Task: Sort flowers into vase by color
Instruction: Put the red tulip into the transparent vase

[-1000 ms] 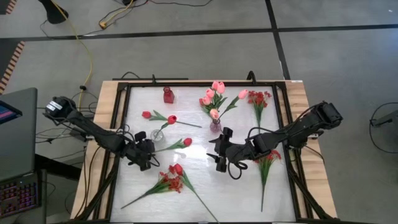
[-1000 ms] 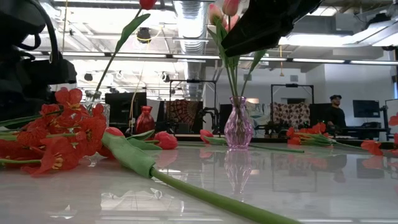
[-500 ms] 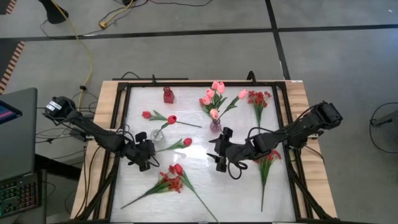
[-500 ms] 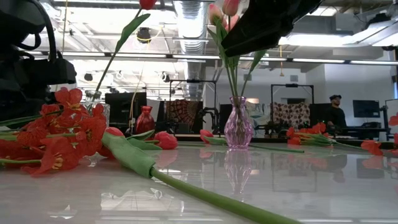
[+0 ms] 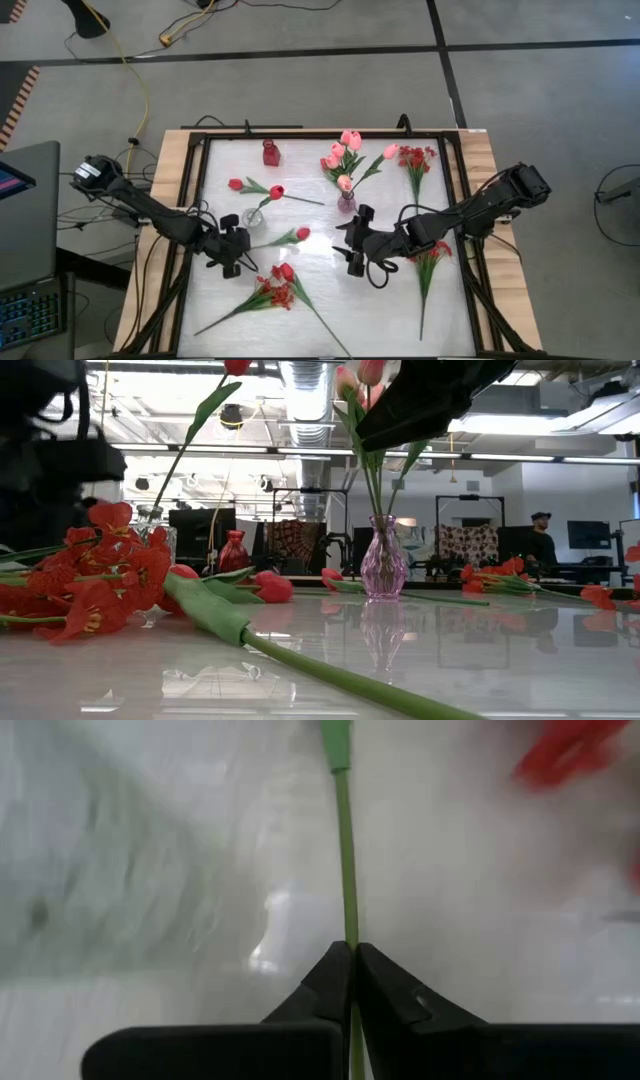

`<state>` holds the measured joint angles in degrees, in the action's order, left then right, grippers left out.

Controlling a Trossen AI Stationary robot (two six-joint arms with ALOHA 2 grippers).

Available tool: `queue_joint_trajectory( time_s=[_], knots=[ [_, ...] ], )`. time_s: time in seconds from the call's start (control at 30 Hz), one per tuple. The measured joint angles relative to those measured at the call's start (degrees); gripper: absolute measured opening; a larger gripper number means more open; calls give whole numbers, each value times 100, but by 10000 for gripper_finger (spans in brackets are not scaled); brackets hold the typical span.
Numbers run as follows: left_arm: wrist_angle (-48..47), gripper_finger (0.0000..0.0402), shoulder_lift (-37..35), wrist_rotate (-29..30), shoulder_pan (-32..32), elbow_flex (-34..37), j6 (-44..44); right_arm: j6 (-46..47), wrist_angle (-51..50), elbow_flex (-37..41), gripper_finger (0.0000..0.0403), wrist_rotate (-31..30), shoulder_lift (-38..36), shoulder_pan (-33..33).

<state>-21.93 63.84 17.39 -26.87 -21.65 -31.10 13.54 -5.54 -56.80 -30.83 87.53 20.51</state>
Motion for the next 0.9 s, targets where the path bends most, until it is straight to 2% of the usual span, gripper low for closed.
queue_joint_trajectory(
  time_s=[0.27, 0.5, 0.77, 0.9],
  knots=[
    [42, 0, -5, 11, -1, -549, 525, -1, 0, 0, 282, 0, 0, 0],
    [32, 0, -165, 246, -18, -891, 865, 0, 0, 0, 282, 0, 0, 0],
    [73, 0, -1200, 594, -319, -862, 961, 0, -2, 0, 282, 0, 0, 2],
    [473, 0, -1913, 748, -610, -705, 1170, 0, -2, 0, 282, 0, 0, 2]
  ],
)
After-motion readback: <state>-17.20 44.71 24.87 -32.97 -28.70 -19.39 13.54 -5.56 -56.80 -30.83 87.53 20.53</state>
